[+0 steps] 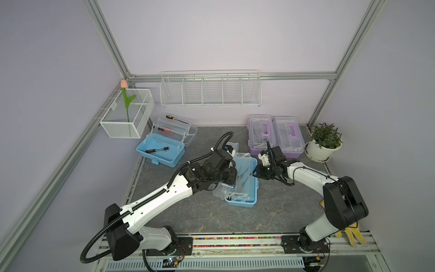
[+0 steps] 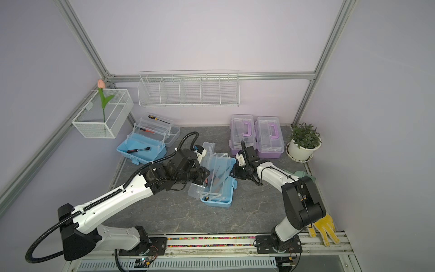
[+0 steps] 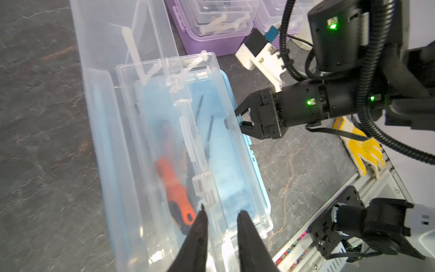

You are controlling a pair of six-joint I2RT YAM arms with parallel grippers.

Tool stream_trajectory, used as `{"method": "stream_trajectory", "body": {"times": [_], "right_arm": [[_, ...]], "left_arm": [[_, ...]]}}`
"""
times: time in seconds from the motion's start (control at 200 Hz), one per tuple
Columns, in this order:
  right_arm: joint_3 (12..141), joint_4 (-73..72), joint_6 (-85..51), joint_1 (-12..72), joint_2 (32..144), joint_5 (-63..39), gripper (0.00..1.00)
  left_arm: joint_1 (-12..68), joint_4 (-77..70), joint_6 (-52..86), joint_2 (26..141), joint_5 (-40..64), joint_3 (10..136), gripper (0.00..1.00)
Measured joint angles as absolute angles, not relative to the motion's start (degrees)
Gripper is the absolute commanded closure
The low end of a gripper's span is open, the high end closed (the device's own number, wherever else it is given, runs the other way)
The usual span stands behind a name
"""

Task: Close toolboxes
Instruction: Close the toolbox lid, then adjust the toolbox at the center of the board.

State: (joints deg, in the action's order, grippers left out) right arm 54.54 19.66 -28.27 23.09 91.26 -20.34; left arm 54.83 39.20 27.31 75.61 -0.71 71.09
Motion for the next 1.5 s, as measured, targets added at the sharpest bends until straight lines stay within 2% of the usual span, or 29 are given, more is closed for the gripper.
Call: {"method": "stream_trajectory", "body": {"times": [0.285,1.15,1.175,1.214,1.274,1.389,1.499], "right_arm": [[54.8,22.5,-26.7,21.7,90.8,-20.6,0.54],[52.2,28.9,-24.7,16.6,78.3,-17.0,0.53],[52.1,29.1,-24.6,16.4,78.0,-16.9,0.53],[52.0,29.3,-24.4,16.1,77.7,-16.8,0.47],[51.8,29.5,-24.0,15.6,77.1,-16.7,0.38],[50.6,29.1,-23.3,14.8,75.6,-16.7,0.25],[48.1,29.1,-23.1,14.7,73.9,-16.9,0.24]], "left_arm": [[55.0,38.6,28.2,75.7,1.5,71.1,0.67],[60.6,36.1,28.5,87.3,5.4,77.5,0.64],[60.7,36.2,28.5,87.4,5.1,77.6,0.64],[60.8,36.6,28.4,87.4,4.6,77.7,0.64],[60.8,37.4,28.4,87.2,3.1,78.0,0.6],[60.5,38.8,28.6,87.0,-1.4,78.0,0.36],[58.9,40.0,28.4,87.2,-5.1,78.0,0.17]]}}
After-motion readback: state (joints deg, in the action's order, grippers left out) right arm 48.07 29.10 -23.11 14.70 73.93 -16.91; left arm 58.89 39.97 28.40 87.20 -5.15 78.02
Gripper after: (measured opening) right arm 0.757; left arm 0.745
